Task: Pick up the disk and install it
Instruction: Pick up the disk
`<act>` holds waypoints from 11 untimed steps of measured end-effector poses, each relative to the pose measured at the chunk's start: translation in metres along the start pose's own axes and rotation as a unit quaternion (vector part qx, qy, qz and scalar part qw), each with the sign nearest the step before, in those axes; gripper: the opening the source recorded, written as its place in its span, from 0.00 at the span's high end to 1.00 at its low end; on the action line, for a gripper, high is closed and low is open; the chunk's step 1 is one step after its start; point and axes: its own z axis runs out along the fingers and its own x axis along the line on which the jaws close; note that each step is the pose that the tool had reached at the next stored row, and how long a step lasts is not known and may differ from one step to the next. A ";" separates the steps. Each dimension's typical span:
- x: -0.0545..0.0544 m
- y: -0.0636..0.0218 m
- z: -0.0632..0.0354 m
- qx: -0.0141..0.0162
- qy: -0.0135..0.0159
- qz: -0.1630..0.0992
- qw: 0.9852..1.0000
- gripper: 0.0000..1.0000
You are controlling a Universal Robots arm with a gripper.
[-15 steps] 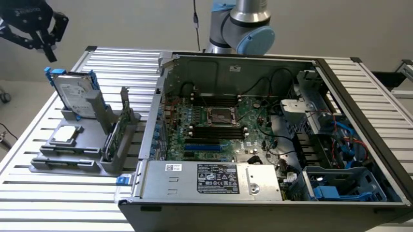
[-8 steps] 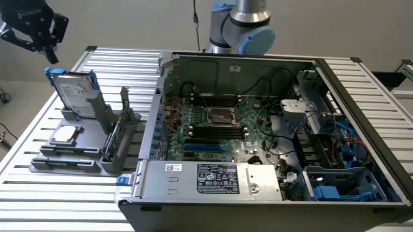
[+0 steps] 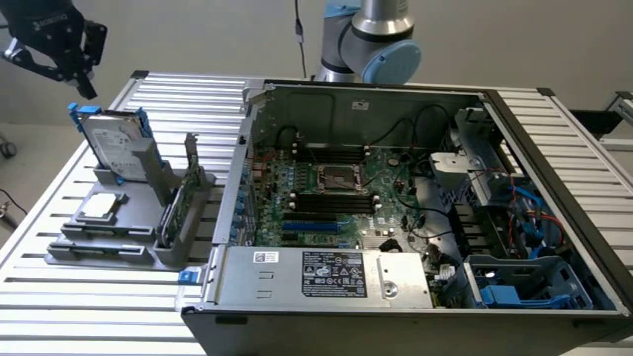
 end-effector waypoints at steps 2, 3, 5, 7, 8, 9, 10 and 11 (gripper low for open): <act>0.000 0.0001 0.0002 0.001 -0.001 -0.018 1.000 0.89; 0.000 0.0001 0.0002 0.002 -0.002 -0.028 1.000 0.89; 0.000 0.0001 0.0003 0.003 -0.003 -0.046 0.999 0.89; 0.000 0.0001 0.0004 0.003 -0.004 -0.064 0.998 0.89; 0.000 0.0001 0.0004 0.003 -0.004 -0.073 0.997 0.89; 0.000 0.0002 0.0004 0.003 -0.004 -0.082 0.997 0.89; 0.000 0.0002 0.0004 0.003 -0.005 -0.091 0.996 0.89; 0.000 0.0003 0.0004 0.002 -0.005 -0.100 0.995 0.89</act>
